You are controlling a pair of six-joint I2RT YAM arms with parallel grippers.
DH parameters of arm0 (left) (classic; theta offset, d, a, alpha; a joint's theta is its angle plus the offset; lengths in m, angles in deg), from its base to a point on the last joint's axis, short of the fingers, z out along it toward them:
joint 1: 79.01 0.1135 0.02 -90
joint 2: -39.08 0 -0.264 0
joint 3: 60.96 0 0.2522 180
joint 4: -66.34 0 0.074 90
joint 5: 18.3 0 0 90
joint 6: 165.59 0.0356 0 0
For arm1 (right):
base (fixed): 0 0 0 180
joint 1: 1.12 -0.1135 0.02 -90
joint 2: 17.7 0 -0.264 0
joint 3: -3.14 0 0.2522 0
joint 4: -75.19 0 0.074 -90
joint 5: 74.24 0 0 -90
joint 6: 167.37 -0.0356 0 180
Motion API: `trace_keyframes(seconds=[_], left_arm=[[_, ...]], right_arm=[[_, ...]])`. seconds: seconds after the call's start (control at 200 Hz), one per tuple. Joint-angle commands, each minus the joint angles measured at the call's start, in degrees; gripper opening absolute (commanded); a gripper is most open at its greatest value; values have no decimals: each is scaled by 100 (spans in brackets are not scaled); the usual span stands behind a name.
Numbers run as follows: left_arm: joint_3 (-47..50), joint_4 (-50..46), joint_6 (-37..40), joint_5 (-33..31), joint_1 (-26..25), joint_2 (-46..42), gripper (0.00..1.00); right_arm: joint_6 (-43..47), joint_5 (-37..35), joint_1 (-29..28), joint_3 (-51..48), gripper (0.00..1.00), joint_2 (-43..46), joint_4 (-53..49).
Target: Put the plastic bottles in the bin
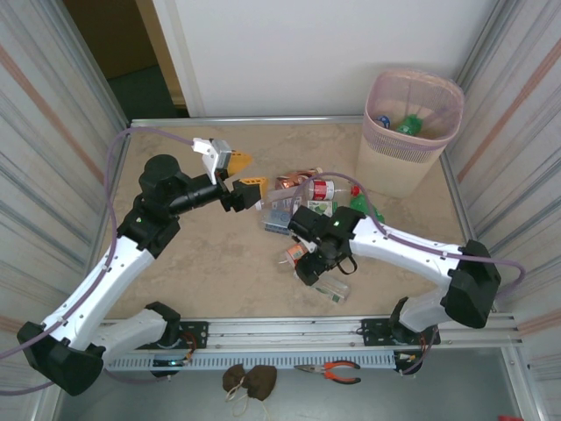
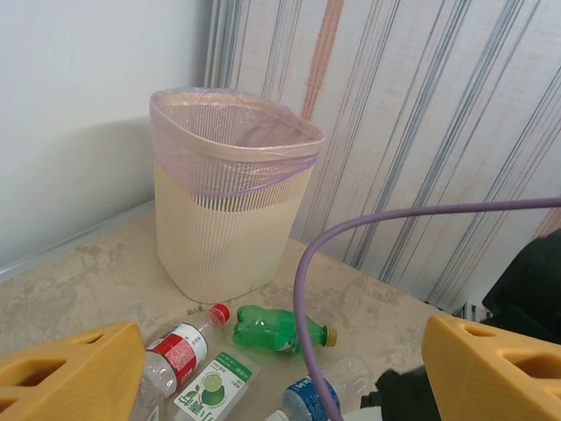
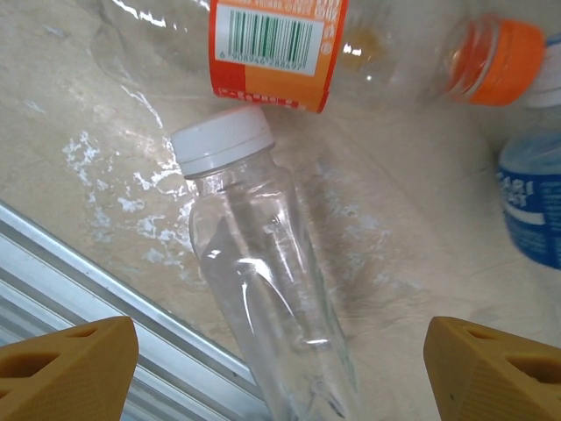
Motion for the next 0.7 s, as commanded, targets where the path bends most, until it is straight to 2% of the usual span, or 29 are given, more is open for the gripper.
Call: trace_keyframes(seconds=[0.0,0.11,0.311,0.696], left_arm=[[29,-27,-70,-96,61,-173,83],[38,-56,-126,-154,95,-236,83],[147,-62,-287,-281,209,-356,83],[398,80,-523,-372,317,-510,83]], right_arm=[[-685,-98,-120,-174,84,-195,62],[-1174,-138,-155,-422,85,-293,157],[-1462,-29,-258,-1011,85,-243,500],[-2038,43,-362,-1391,65,-141,752]])
